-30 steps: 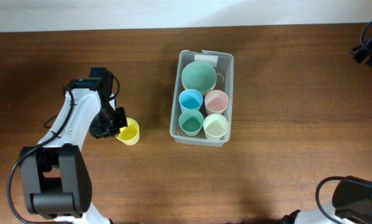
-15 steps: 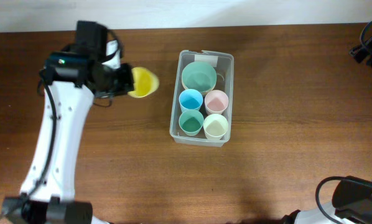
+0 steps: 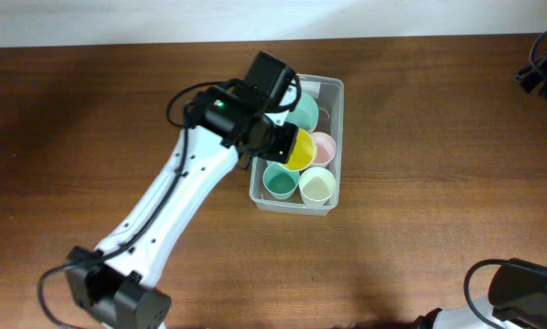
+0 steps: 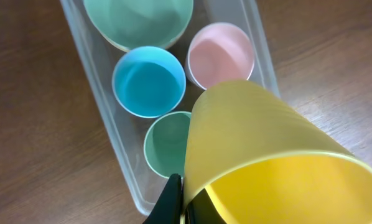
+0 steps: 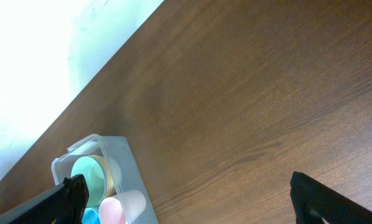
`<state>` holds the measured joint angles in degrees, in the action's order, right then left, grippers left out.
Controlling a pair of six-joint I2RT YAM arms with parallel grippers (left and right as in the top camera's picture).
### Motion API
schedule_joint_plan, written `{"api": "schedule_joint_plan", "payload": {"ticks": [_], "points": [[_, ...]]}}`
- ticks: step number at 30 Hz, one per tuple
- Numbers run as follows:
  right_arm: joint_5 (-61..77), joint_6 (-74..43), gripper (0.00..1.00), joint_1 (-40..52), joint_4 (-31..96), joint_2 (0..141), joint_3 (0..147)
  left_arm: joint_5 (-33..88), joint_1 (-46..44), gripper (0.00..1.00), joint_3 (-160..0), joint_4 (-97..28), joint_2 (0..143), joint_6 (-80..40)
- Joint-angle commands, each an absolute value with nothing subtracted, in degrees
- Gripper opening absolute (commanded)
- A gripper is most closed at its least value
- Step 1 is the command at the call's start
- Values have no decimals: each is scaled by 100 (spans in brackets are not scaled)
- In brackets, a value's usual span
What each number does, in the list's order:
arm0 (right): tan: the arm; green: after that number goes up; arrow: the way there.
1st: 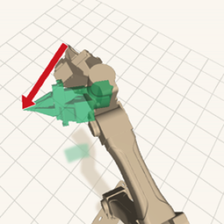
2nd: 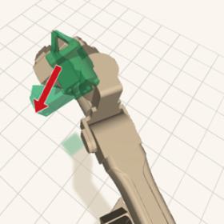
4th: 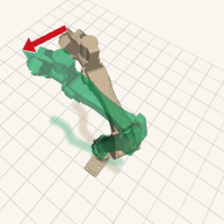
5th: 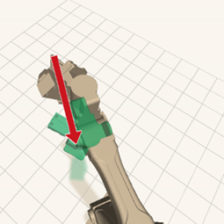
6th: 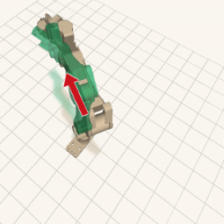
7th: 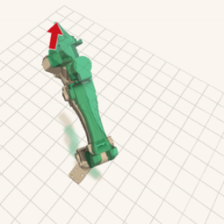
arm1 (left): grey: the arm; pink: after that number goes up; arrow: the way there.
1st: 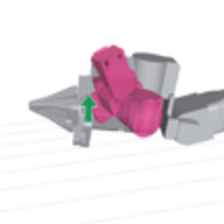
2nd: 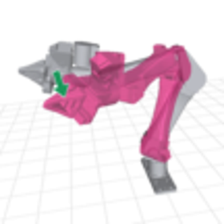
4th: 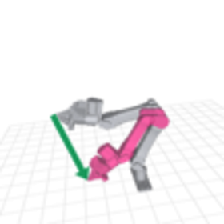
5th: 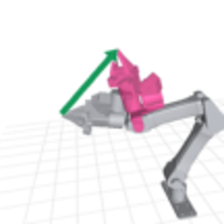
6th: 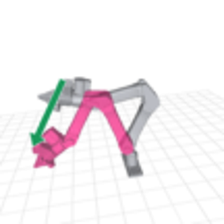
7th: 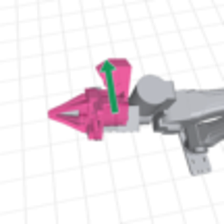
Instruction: Pack container
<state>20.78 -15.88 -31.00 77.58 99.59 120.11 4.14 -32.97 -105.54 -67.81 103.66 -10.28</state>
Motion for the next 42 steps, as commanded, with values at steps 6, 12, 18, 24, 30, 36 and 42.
{"api": "schedule_joint_plan", "payload": {"ticks": [6,12,18,24,30,36,42], "points": [[2027,-1573,99,-3116,7743,9974,12016,360,-3824,1,-10536,-6836,10982,-930],[2025,-1573,99,-3116,7743,9974,12016,272,-4082,2,-10532,-6890,11185,-934],[2027,-1573,99,-3116,7741,9974,12016,-36,-4082,8,-10532,-6899,11288,-969],[2027,-1573,99,-3116,7741,9974,12016,-475,-4025,70,-10689,-6993,11281,-976],[2027,-1573,99,-3116,7741,9974,12016,-812,-3597,96,-12108,-7996,11281,-978],[2027,-1573,99,-3116,7741,9974,12016,-1680,-2934,100,-13882,-8866,11281,-976],[2027,-1573,99,-3116,7741,9974,12016,-1782,-2182,100,-14864,-9218,11279,-978]]}}
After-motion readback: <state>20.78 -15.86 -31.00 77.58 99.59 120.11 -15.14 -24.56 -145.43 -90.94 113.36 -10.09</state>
